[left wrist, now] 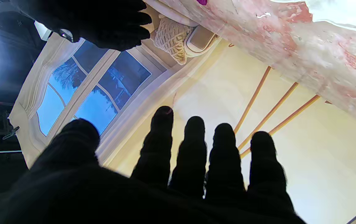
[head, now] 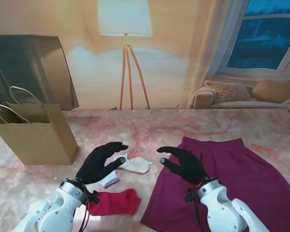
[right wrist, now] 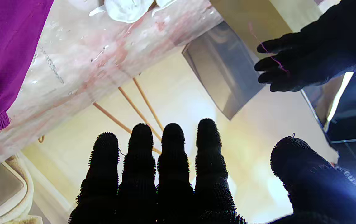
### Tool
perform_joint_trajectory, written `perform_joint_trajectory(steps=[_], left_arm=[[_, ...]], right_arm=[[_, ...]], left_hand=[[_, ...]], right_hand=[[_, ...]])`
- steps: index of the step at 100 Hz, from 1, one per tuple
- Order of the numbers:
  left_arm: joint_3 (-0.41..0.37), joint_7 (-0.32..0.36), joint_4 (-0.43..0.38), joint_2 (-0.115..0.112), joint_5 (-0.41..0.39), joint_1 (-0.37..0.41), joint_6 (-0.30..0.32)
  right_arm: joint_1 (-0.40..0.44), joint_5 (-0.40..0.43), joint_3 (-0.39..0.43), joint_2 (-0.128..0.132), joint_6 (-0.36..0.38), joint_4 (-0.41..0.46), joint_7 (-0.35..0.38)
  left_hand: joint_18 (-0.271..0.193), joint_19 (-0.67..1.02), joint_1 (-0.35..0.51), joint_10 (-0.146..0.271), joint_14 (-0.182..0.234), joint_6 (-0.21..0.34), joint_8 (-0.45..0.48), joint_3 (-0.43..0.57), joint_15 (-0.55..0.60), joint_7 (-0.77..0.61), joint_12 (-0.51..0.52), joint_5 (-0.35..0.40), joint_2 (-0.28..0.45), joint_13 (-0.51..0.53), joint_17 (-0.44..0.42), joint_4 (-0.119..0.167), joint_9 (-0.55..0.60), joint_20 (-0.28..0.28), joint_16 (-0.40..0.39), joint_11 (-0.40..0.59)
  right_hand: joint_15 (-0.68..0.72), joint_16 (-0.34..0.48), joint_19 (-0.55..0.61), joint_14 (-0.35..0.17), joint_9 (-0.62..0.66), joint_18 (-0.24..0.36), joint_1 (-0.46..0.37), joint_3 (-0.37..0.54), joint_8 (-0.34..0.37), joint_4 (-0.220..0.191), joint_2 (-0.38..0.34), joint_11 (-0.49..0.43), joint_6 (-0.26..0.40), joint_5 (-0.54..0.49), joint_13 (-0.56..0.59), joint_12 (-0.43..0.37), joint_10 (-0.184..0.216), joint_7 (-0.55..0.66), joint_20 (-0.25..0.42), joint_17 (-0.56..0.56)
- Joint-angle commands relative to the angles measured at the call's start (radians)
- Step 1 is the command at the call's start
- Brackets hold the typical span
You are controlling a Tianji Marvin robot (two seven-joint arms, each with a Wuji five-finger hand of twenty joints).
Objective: Fold the socks and the shorts into the kraft paper bag
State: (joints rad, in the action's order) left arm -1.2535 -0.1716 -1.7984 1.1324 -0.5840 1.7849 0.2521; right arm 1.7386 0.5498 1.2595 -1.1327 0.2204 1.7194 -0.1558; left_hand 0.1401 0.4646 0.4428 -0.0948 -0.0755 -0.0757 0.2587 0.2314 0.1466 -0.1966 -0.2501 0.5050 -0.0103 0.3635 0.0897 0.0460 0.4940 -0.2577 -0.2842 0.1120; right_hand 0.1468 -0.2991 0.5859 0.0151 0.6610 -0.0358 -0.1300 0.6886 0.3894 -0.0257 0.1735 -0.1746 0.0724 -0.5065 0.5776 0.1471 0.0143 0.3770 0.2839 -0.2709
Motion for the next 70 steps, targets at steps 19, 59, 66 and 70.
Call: perform_joint_trajectory(steps=[19,59,66,70], left_arm=[[0.002,0.004,-0.010,-0.004,-0.002,0.007,0.004],[-0.038,0.041,-0.061,-0.012,-0.015,0.009,0.007],[-0.061,0.066,-0.089,-0.016,-0.020,0.008,0.001],[-0.073,0.079,-0.105,-0.018,-0.023,0.006,-0.004]], right_arm=[[0.015,0.006,-0.009,0.001,0.004,0.010,-0.005],[0.021,0.014,-0.017,-0.001,-0.005,0.028,-0.017],[0.022,0.015,-0.019,-0.002,-0.006,0.028,-0.024],[0.023,0.015,-0.020,-0.002,-0.006,0.029,-0.026]], left_hand=[[-0.011,-0.009,-0.009,0.020,0.027,0.011,-0.002,-0.035,-0.026,0.011,0.001,-0.014,0.031,-0.031,-0.006,0.032,-0.032,0.007,0.004,-0.016],[-0.010,-0.007,-0.001,0.023,0.027,0.011,0.001,-0.032,-0.024,0.009,-0.002,-0.010,0.024,-0.022,-0.001,0.034,-0.024,0.007,0.002,-0.015],[-0.014,-0.004,0.002,0.024,0.028,0.012,0.002,-0.030,-0.023,0.008,-0.002,-0.009,0.022,-0.018,0.004,0.034,-0.022,0.005,0.001,-0.014],[-0.015,-0.002,0.004,0.027,0.028,0.013,0.002,-0.028,-0.022,0.007,-0.002,-0.009,0.021,-0.016,0.006,0.034,-0.020,0.004,0.001,-0.013]], right_hand=[[-0.019,0.004,-0.001,-0.032,-0.019,0.018,0.031,-0.024,0.007,0.026,-0.014,0.015,0.017,0.029,-0.016,-0.007,0.002,0.004,-0.002,0.002],[-0.015,-0.001,0.006,-0.026,-0.020,0.012,0.026,-0.024,0.009,0.026,-0.014,0.009,0.022,0.027,-0.009,-0.004,0.002,0.006,0.003,-0.004],[-0.014,-0.002,0.007,-0.024,-0.018,0.011,0.025,-0.023,0.009,0.026,-0.013,0.007,0.021,0.025,-0.008,-0.003,0.002,0.007,0.004,-0.005],[-0.014,-0.003,0.008,-0.024,-0.018,0.012,0.024,-0.022,0.009,0.026,-0.013,0.007,0.020,0.025,-0.008,-0.003,0.002,0.007,0.004,-0.005]])
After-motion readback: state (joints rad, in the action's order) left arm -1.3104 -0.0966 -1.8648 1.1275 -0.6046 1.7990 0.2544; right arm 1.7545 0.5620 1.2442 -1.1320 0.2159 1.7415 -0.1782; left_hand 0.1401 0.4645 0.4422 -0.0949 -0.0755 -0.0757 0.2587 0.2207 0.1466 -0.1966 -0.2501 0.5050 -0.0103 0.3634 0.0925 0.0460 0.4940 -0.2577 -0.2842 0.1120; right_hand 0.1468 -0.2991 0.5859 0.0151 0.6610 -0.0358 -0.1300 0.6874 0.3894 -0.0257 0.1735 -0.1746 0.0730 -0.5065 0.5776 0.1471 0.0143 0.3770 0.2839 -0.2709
